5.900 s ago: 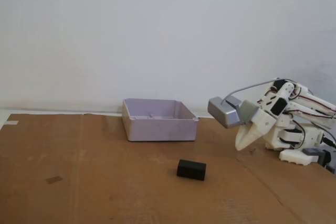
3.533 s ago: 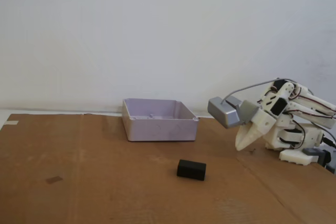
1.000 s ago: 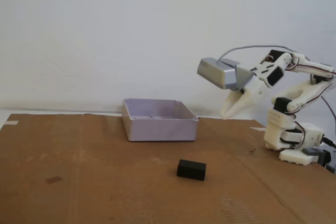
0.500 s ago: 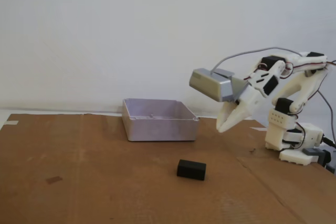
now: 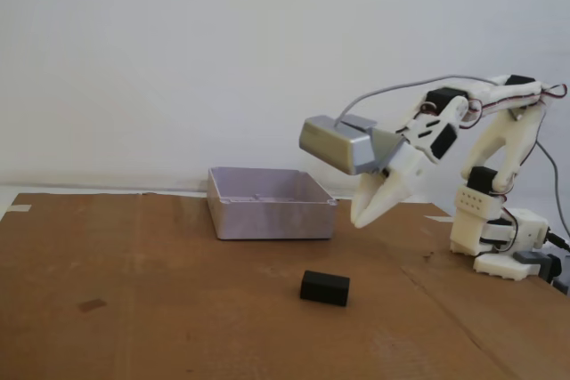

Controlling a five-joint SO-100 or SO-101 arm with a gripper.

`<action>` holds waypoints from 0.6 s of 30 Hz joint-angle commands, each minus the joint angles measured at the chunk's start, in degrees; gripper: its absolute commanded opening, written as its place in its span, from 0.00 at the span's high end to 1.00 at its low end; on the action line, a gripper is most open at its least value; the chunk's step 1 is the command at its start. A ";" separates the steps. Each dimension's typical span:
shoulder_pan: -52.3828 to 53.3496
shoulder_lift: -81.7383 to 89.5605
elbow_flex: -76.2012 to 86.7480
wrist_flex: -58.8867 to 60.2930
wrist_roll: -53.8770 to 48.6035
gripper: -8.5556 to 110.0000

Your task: Grasp a block and put it in the box.

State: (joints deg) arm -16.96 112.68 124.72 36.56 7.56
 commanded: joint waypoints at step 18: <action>-3.78 -13.18 -16.96 -2.64 13.45 0.93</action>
State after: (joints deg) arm -19.95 98.53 115.66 36.56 18.11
